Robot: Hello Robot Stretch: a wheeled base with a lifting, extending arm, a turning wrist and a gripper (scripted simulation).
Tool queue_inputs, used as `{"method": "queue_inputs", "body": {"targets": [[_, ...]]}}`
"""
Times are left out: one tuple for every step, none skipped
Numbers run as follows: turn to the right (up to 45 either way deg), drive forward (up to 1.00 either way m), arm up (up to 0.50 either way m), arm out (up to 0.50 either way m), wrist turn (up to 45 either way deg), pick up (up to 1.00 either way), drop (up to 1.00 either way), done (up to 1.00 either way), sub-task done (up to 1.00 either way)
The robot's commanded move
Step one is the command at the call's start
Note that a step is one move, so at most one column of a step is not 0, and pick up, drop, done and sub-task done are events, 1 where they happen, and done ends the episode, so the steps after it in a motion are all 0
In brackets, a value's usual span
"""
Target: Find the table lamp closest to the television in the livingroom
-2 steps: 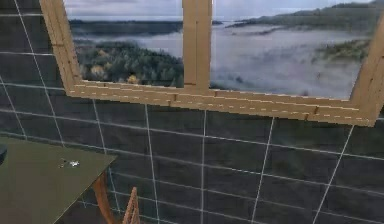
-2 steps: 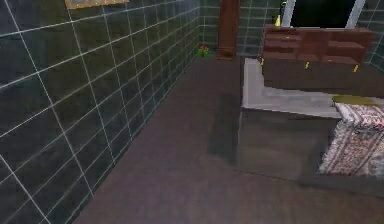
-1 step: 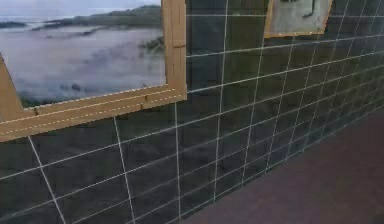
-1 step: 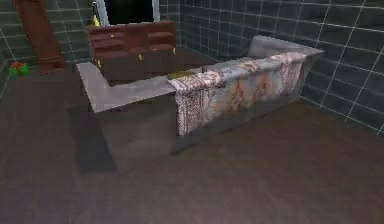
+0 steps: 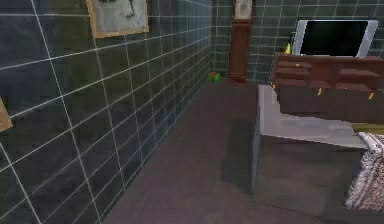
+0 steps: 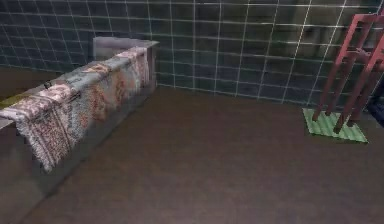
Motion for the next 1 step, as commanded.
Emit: {"method": "queue_inputs", "body": {"targets": [[0.0, 1.00, 0.00, 0.00, 0.0, 0.00, 0.00, 0.00, 0.00]]}}
